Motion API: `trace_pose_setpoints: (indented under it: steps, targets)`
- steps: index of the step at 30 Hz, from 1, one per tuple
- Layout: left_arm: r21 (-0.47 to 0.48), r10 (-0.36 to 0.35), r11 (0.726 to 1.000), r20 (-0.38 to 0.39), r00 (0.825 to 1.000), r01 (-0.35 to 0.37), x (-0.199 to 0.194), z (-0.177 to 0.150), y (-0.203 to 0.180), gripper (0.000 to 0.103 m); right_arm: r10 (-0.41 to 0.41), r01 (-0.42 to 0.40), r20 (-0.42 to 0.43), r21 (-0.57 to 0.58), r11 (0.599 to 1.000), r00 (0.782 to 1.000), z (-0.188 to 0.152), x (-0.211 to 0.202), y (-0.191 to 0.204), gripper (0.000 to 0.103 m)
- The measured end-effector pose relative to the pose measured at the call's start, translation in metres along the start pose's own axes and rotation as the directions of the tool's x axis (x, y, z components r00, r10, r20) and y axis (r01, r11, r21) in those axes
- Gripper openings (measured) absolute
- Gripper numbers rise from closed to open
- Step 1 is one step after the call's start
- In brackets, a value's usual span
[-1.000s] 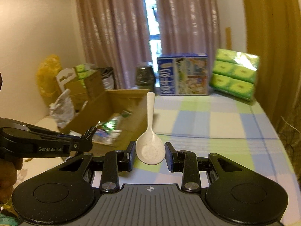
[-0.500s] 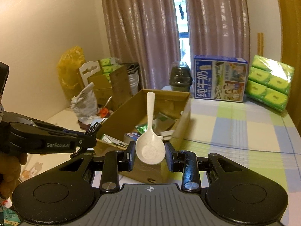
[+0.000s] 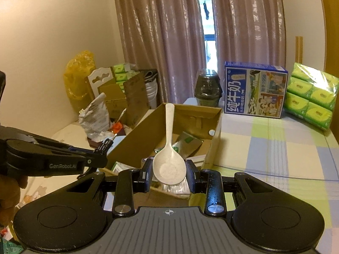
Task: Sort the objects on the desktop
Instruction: 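Carry the black cable and white spoon over the cardboard box with both tools, then open the left gripper to drop the cable while the right releases the spoon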
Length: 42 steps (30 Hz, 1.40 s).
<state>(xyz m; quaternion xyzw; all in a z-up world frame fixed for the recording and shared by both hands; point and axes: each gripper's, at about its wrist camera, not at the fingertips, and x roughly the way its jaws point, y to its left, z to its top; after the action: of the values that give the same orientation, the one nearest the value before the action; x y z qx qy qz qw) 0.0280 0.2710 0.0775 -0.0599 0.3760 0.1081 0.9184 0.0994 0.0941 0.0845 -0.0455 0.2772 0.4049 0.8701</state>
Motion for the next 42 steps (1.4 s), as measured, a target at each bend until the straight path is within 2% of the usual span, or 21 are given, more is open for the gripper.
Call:
trace_pose_setpoints:
  steps: [19, 42]
  targets:
    - [0.006, 0.010, 1.000, -0.050, 0.999, -0.010, 0.065, 0.038, 0.019, 0.009, 0.015, -0.014, -0.033, 0.023, 1.000, 0.999, 0.024, 0.071, -0.019, 0.030]
    - [0.021, 0.006, 1.000, -0.099, 0.995, -0.004, 0.124, 0.058, 0.030, 0.010, 0.008, -0.006, -0.045, 0.060, 0.998, 0.999, 0.033, 0.119, -0.038, 0.030]
